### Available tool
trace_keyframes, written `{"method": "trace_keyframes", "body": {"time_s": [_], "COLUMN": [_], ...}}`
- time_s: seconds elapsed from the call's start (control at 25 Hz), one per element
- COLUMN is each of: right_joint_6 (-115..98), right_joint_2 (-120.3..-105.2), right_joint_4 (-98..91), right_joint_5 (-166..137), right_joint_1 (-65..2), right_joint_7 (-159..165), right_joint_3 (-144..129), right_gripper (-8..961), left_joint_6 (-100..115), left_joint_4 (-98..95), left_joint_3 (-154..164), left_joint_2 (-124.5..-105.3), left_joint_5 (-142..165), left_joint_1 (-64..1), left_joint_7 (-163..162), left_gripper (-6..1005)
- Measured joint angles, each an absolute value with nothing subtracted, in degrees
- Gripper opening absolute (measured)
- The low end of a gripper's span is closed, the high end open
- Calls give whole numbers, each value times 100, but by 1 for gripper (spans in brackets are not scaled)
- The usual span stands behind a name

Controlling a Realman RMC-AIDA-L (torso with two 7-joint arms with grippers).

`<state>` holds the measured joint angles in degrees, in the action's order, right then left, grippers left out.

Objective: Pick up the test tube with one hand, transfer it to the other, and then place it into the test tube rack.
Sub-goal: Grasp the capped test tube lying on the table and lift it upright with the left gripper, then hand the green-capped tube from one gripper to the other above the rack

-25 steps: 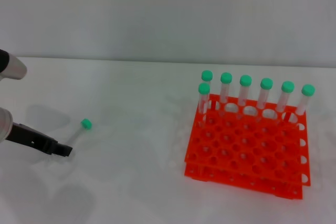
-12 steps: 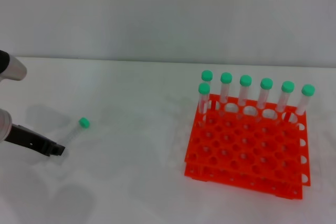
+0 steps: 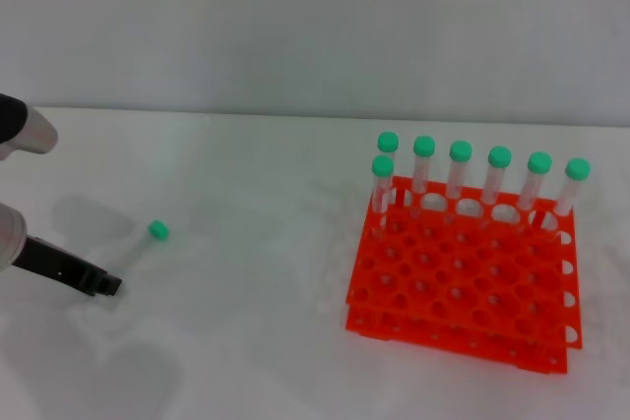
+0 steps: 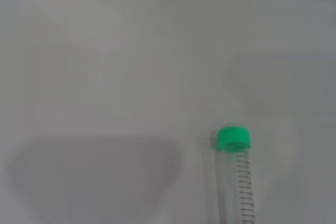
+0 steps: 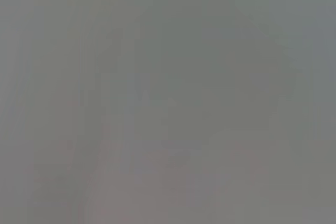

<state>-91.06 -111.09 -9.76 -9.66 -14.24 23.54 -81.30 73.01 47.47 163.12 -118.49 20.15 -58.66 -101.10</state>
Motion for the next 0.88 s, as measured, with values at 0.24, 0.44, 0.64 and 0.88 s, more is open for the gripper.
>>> {"method": "trace_keyframes", "body": {"time_s": [0.24,0.44,0.64,0.88], "right_joint_6": [-9099,-9088,-9107,-9120], "right_joint_2": [-11109,-11109,-11077,-10868], "right_joint_4": [-966,-955,-978,-1079], "right_joint_5": [-967,-967,-973,-1245], "right_joint_1": [-1424,-1424,-1424,-1423], "right_joint_7": [2349,2350,2435,3074], "right_joint_3": [-8129,-8132,-8151,-8171], "right_gripper": [852,851,851,850], "left_joint_6": [7271,7288,7470,8343], "left_joint_4": [4746,4764,4821,5166], "left_joint_3": [16312,16312,16313,16313], "left_joint_2": [-11854,-11866,-11871,-11893], "left_joint_5": [2027,1999,1671,141], "left_joint_1": [-5891,-5961,-6088,-6091], "left_joint_7": [-10123,-10140,-10036,-9110], "left_gripper": [200,197,199,201]}}
